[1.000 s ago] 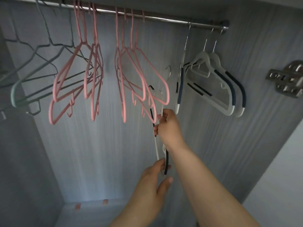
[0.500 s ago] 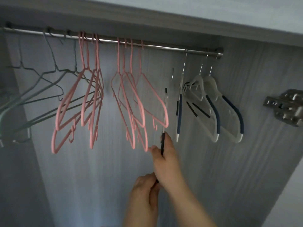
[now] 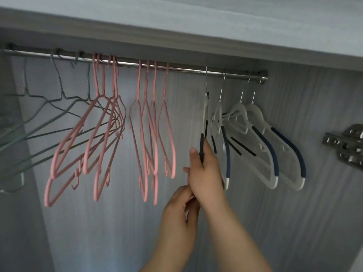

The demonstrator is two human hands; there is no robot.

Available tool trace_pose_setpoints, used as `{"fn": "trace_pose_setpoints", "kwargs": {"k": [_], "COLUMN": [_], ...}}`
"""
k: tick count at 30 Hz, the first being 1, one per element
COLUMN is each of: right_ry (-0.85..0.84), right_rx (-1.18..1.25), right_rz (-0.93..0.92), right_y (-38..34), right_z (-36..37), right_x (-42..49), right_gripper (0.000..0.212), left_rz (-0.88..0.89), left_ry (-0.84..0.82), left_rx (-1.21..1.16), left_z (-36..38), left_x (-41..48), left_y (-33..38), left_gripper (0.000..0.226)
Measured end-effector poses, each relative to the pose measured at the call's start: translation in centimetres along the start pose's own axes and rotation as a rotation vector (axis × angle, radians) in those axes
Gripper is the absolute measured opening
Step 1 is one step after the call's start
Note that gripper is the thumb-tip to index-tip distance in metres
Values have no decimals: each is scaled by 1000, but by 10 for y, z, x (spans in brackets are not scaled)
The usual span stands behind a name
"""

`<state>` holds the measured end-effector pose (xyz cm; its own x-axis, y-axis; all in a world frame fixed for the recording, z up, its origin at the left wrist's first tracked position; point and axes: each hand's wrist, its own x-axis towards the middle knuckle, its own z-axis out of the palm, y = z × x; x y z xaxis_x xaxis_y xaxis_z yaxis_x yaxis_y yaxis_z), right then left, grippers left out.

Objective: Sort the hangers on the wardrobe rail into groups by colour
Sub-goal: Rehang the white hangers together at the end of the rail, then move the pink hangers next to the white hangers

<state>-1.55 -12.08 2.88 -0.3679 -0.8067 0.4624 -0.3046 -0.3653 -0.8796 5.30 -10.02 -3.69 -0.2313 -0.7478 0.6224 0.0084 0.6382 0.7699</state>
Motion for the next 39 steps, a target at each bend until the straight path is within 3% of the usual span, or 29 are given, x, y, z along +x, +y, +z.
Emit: {"fn": "trace_pose_setpoints", "kwargs": {"k": [7,16,20,22,24,26,28,29,31,34,39], "right_ry": [66,7,47,57,71,183,198,145,-58,-262,-250], "right_rx": [188,-101,-174,-350,-725,-904,-777,-613,-316,-214,-114], "right_rz": [160,157,172,144,61,-210,-427,-443,-290,-69,92], "right_y": [-24,-17,-18,-16,-17,-28,-44,-53,-67,-72,-59], "right_z": [-26,-50,-54,-56,-55,-51,-43,-37,-23,-2,14], "right_x": [35,30,28,25,15,0,-9,-12,-13,-10,-3], "right_gripper": [19,35,32,36,51,54,50,49,46,55,50], "left_rz": [42,37,44,40,-26,-113,-165,-180,-208,-211,-140], "left_ry": [-43,-162,-204,-193,-101,63,227,286,324,265,141], "left_rx": [34,105,98,52,-69,-198,-288,-322,-335,-279,-179], "left_z": [15,30,32,29,21,11,1,-3,-12,-19,-27], "left_x": [16,9,5,2,1,2,5,6,5,0,-3], "left_y": [4,-6,-3,-1,4,7,9,11,15,20,24], "left_gripper": [54,49,50,48,43,39,38,39,45,56,45]}}
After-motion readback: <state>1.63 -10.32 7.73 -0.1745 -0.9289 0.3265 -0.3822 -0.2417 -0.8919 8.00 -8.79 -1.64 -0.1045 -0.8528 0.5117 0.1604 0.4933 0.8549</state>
